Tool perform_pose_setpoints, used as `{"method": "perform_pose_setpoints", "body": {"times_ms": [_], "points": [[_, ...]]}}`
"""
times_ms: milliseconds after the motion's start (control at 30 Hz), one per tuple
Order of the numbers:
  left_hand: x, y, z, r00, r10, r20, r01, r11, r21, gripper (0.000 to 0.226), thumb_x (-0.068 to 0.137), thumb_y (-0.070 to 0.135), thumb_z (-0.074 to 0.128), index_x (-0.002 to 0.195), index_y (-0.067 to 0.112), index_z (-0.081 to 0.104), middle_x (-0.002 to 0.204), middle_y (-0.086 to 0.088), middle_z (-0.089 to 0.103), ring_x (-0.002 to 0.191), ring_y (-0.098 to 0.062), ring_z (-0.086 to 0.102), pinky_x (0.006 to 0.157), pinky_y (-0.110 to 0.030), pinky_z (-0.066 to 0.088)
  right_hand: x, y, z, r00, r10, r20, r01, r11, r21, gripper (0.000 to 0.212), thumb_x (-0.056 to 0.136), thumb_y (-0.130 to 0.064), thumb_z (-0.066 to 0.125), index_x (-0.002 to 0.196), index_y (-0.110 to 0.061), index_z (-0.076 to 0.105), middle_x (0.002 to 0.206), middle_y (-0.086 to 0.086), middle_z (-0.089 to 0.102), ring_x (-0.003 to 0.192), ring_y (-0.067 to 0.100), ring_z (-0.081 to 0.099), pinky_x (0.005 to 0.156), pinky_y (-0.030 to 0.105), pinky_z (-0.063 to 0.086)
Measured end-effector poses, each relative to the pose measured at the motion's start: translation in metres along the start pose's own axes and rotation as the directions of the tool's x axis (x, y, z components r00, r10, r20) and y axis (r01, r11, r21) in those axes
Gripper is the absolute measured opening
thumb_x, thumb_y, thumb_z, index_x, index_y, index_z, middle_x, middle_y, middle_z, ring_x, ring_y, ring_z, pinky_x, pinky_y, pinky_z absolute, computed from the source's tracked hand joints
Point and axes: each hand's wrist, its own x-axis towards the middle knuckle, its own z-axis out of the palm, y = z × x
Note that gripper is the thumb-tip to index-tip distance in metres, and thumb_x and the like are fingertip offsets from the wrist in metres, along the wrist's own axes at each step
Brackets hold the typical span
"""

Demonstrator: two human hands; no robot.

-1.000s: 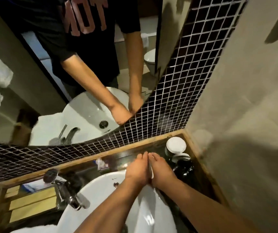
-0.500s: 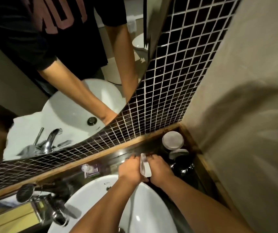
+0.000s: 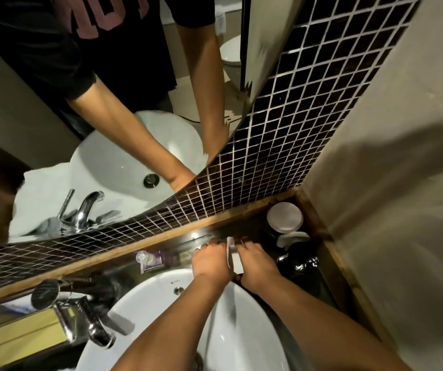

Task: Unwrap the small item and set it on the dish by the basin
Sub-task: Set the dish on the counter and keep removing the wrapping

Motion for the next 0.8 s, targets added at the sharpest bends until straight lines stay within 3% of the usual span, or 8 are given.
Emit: {"method": "perform_pose_setpoints", "body": {"times_ms": [200,300,367,500,600,733,800], "points": [[0.004,0.001,0.005,1.0,-0.002,0.01,0.002,1.0,0.014,0.068,0.062,0.057,0.083,0.119,0.033,0.055,0.113,0.0,0.063,0.105,-0.025,0.06,0.087,-0.039,0.043,0.005,0.004,0.009,1.0,0.018,0.023,-0.017,1.0,-0.026,0.077,0.084,-0.02,0.072,0.149,-0.022,0.03,0.146,0.007,0.042,0.131,0.029,0.039,0.107,0.04,0.042],[0.001,0.002,0.006,1.0,0.006,0.007,-0.007,0.999,0.034,0.07,0.067,0.056,0.078,0.127,0.027,0.056,0.123,-0.001,0.061,0.111,-0.025,0.057,0.092,-0.039,0.041,0.004,0.005,0.012,1.0,0.005,0.015,-0.005,1.0,-0.001,0.087,0.085,-0.025,0.071,0.154,-0.023,0.017,0.158,0.006,0.03,0.14,0.031,0.031,0.112,0.044,0.038],[-0.005,0.002,0.006,1.0,0.006,0.007,-0.006,1.0,0.027,0.079,0.071,0.06,0.075,0.137,0.025,0.049,0.131,-0.003,0.058,0.119,-0.026,0.054,0.097,-0.04,0.038,-0.001,0.004,0.014,1.0,0.005,-0.004,-0.005,1.0,0.028,0.091,0.086,-0.024,0.071,0.155,-0.025,0.012,0.163,0.003,0.019,0.146,0.03,0.021,0.115,0.046,0.034],[-0.026,0.002,0.0,0.999,-0.004,-0.044,0.002,0.999,-0.049,0.1,0.076,0.062,0.07,0.155,0.023,0.023,0.146,-0.004,0.047,0.13,-0.028,0.044,0.105,-0.043,0.035,-0.022,0.002,0.014,0.995,0.008,-0.102,-0.001,0.998,0.063,0.092,0.086,-0.015,0.07,0.156,-0.025,0.01,0.164,0.0,0.017,0.149,0.025,0.013,0.119,0.041,0.027],[-0.048,0.009,-0.003,0.995,0.023,-0.092,-0.033,0.993,-0.114,0.095,0.08,0.055,0.07,0.154,0.024,0.019,0.15,-0.004,0.041,0.132,-0.028,0.043,0.106,-0.048,0.036,-0.048,0.006,0.014,0.997,0.03,-0.068,-0.021,0.992,0.128,0.09,0.093,-0.016,0.064,0.157,-0.024,0.002,0.168,-0.002,0.002,0.152,0.026,0.006,0.121,0.04,0.019],[-0.077,0.031,-0.003,0.993,0.085,-0.08,-0.094,0.99,-0.108,0.092,0.087,0.054,0.064,0.156,0.022,0.013,0.156,-0.006,0.033,0.138,-0.031,0.037,0.109,-0.052,0.033,-0.089,0.024,0.012,0.993,0.071,-0.091,-0.055,0.985,0.165,0.082,0.096,-0.025,0.059,0.157,-0.019,0.006,0.167,0.005,0.012,0.151,0.027,0.018,0.122,0.042,0.022],[-0.09,0.046,0.002,0.987,0.148,-0.067,-0.153,0.985,-0.077,0.087,0.088,0.052,0.063,0.155,0.023,0.015,0.155,-0.006,0.035,0.138,-0.031,0.036,0.109,-0.051,0.032,-0.111,0.038,0.018,0.989,0.11,-0.098,-0.093,0.983,0.161,0.083,0.095,-0.022,0.058,0.157,-0.021,0.004,0.167,0.004,0.008,0.152,0.024,0.012,0.123,0.043,0.02]]}}
